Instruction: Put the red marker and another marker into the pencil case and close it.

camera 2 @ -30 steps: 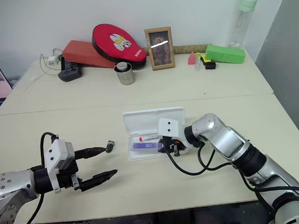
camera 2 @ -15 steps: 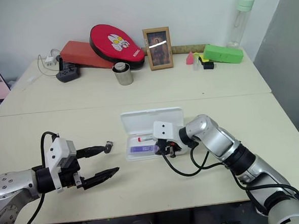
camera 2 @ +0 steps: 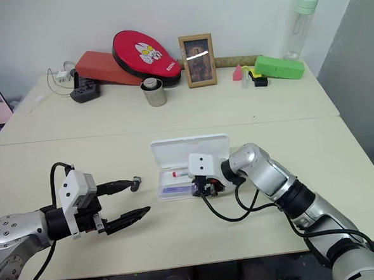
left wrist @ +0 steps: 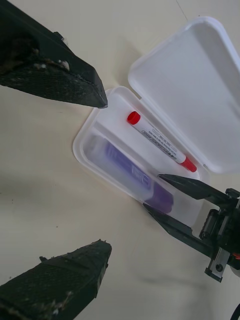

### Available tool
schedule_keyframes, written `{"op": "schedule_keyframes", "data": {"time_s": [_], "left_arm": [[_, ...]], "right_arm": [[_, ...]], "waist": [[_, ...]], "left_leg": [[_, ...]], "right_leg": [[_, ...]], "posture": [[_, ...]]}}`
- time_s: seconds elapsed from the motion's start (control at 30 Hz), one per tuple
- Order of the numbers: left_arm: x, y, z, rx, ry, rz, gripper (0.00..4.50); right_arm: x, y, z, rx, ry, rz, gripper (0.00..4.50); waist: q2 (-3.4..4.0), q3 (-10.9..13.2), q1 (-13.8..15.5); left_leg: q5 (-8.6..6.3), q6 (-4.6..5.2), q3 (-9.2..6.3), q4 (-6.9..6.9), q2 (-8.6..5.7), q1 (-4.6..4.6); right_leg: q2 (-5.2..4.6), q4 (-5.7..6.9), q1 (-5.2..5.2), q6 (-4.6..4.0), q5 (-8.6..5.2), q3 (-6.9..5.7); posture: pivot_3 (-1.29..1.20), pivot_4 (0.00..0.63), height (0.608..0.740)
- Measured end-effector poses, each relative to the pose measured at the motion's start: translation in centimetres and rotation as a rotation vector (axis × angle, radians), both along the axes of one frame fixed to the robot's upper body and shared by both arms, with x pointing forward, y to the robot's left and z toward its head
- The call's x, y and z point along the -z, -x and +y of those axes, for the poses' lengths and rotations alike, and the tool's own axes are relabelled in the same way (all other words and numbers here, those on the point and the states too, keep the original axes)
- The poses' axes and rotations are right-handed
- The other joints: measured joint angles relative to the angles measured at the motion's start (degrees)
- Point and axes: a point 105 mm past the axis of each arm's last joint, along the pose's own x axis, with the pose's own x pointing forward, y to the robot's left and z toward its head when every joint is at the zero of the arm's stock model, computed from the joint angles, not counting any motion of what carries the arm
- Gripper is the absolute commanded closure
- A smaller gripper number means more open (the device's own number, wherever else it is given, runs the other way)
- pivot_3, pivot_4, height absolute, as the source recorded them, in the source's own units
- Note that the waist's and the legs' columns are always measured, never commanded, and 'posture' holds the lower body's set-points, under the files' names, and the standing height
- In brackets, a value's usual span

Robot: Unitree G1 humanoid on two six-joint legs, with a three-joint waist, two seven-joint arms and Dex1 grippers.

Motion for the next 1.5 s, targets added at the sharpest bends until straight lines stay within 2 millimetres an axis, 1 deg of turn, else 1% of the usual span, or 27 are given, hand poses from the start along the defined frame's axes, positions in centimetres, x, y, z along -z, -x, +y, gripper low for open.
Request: {"op": "schedule_keyframes", "data": {"time_s": [0.23, 0.33, 0.37, 0.4, 0.43, 0.47, 0.53, 0.6, 0.67, 0.73, 0.87, 1.03, 1.13, 1.23, 1.37, 1.43, 1.47, 1.5], "left_arm": [[0.1, 0.0, -0.3, 0.011, 0.002, 0.007, 0.00], [0.0, -0.3, -0.2, 0.001, 0.005, -0.003, 0.00], [0.0, -0.4, -0.1, -0.013, 0.007, -0.005, 0.00], [0.3, -0.8, 0.4, -0.052, 0.018, 0.004, 0.00], [0.5, -0.9, 0.6, -0.065, 0.021, 0.010, 0.00], [0.7, -1.2, 1.0, -0.098, 0.032, 0.017, 0.00], [1.2, -2.4, 2.2, -0.213, 0.070, 0.008, 0.00], [1.7, -3.6, 3.4, -0.332, 0.080, -0.004, 0.00], [2.0, -4.5, 4.2, -0.421, 0.084, -0.009, 0.00], [2.4, -4.9, 4.6, -0.485, 0.087, -0.005, 0.00], [3.2, -5.5, 4.2, -0.533, 0.101, 0.017, 0.00], [4.6, -6.6, 2.5, -0.558, 0.150, 0.078, 0.00], [5.3, -6.7, 2.1, -0.559, 0.145, 0.117, 0.00], [6.2, -6.6, 1.8, -0.554, 0.132, 0.155, 0.00], [6.3, -7.0, 2.0, -0.573, 0.101, 0.156, 0.00], [6.3, -7.0, 2.0, -0.570, 0.086, 0.159, 0.36], [6.3, -7.1, 2.0, -0.570, 0.075, 0.158, 0.44], [6.4, -7.2, 2.1, -0.572, 0.070, 0.158, 0.68]], "right_arm": [[-0.9, -0.2, 0.0, 0.002, -0.030, -0.006, 0.03], [-1.8, 0.2, 0.1, -0.011, -0.068, 0.005, 0.03], [-2.1, 0.4, 0.2, -0.020, -0.083, 0.007, 0.03], [-3.0, 0.8, 0.4, -0.028, -0.129, 0.025, 0.03], [-3.3, 0.9, 0.4, -0.033, -0.142, 0.026, 0.03], [-3.9, 1.2, 0.5, -0.039, -0.172, 0.032, 0.03], [-5.6, 1.8, 0.3, -0.046, -0.253, 0.047, 0.03], [-6.8, 2.1, 0.0, -0.046, -0.307, 0.056, 0.03], [-7.3, 2.3, -0.5, -0.036, -0.331, 0.063, 0.03], [-7.5, 2.4, -0.8, -0.022, -0.340, 0.069, 0.03], [-7.7, 2.5, -1.3, 0.001, -0.369, 0.089, 0.03], [-7.9, 2.4, -1.4, 0.022, -0.382, 0.077, 0.03], [-8.1, 2.7, -1.2, 0.016, -0.389, 0.084, 0.03], [-8.3, 2.8, -1.1, 0.015, -0.397, 0.080, 0.03], [-8.5, 2.8, -1.1, 0.016, -0.416, 0.083, 0.03], [-8.9, 2.6, -1.3, 0.030, -0.431, 0.073, 0.00], [-9.0, 2.5, -1.4, 0.036, -0.435, 0.068, 0.00], [-9.1, 2.4, -1.5, 0.041, -0.440, 0.065, 0.00]], "waist": [[0.00, 0.0, 0.0], [0.00, 0.0, 0.0], [0.00, 0.0, 0.0], [0.02, 0.0, 0.0], [0.02, 0.0, 0.0], [0.02, 0.0, 0.0], [0.02, 0.0, 0.1], [0.00, 0.0, 0.1], [-0.01, 0.0, 0.1], [-0.02, 0.0, 0.1], [-0.01, 0.0, 0.2], [-0.02, 0.0, 0.1], [-0.02, 0.0, 0.0], [-0.02, 0.0, 0.1], [-0.02, 0.0, 0.1], [0.00, 0.0, 0.1], [0.00, 0.0, 0.1], [0.01, 0.0, 0.1]], "left_leg": [[0.00, 0.00, 0.00, 0.00, 0.00, -0.01], [0.00, 0.00, 0.00, 0.00, 0.00, 0.00], [0.00, 0.00, 0.00, -0.01, 0.00, 0.00], [0.00, 0.00, -0.01, -0.01, 0.00, 0.00], [0.00, 0.00, 0.00, -0.01, 0.00, 0.00], [0.00, 0.00, -0.02, -0.01, 0.01, 0.00], [0.00, 0.00, -0.04, 0.00, 0.00, -0.01], [0.00, 0.00, -0.05, 0.00, -0.02, -0.01], [0.00, 0.00, -0.04, 0.00, -0.04, -0.01], [0.00, 0.00, -0.03, 0.00, -0.03, -0.02], [0.00, 0.00, -0.02, -0.01, -0.01, 0.00], [0.00, 0.00, -0.03, 0.00, -0.01, -0.01], [0.00, 0.00, -0.02, -0.01, 0.00, -0.01], [0.00, 0.00, -0.04, 0.00, -0.01, -0.01], [0.00, -0.01, -0.03, -0.01, -0.03, 0.02], [0.00, -0.01, -0.03, -0.01, -0.04, 0.04], [0.00, 0.00, -0.03, -0.01, -0.04, 0.04], [0.00, -0.01, -0.02, -0.01, -0.04, 0.05]], "right_leg": [[0.00, 0.00, 0.00, 0.00, 0.00, 0.00], [0.00, 0.00, 0.00, 0.00, 0.00, 0.00], [-0.01, 0.00, 0.00, 0.00, 0.00, 0.00], [-0.01, 0.00, 0.00, 0.00, 0.00, 0.00], [-0.01, 0.00, 0.00, 0.00, 0.00, 0.01], [-0.01, -0.01, 0.00, 0.00, 0.00, 0.00], [-0.02, 0.00, 0.01, 0.00, 0.00, -0.03], [-0.01, 0.00, 0.02, 0.00, 0.00, -0.04], [-0.03, 0.00, 0.02, 0.01, 0.00, -0.03], [-0.05, -0.02, 0.01, 0.01, 0.00, -0.01], [-0.07, 0.02, 0.00, 0.00, 0.00, 0.00], [-0.05, 0.01, 0.01, 0.00, 0.01, 0.00], [-0.05, 0.01, 0.00, 0.00, 0.01, 0.00], [-0.05, 0.01, 0.00, 0.00, 0.01, -0.01], [-0.04, 0.02, 0.02, 0.00, 0.01, -0.01], [-0.04, 0.02, 0.04, 0.00, 0.01, -0.01], [-0.04, 0.02, 0.05, 0.00, 0.01, -0.01], [-0.04, 0.02, 0.05, 0.00, 0.01, 0.00]], "posture": [[0.00, 0.150, 0.740], [0.00, 0.150, 0.740], [0.00, 0.150, 0.740], [0.00, 0.150, 0.740], [0.00, 0.150, 0.740], [0.00, 0.150, 0.740], [0.00, 0.150, 0.740], [0.00, 0.150, 0.740], [0.00, 0.150, 0.740], [0.00, 0.150, 0.740], [0.00, 0.150, 0.740], [0.00, 0.150, 0.740], [0.00, 0.150, 0.740], [0.00, 0.150, 0.740], [0.00, 0.150, 0.740], [0.00, 0.150, 0.740], [0.00, 0.150, 0.740], [0.00, 0.150, 0.740]]}}
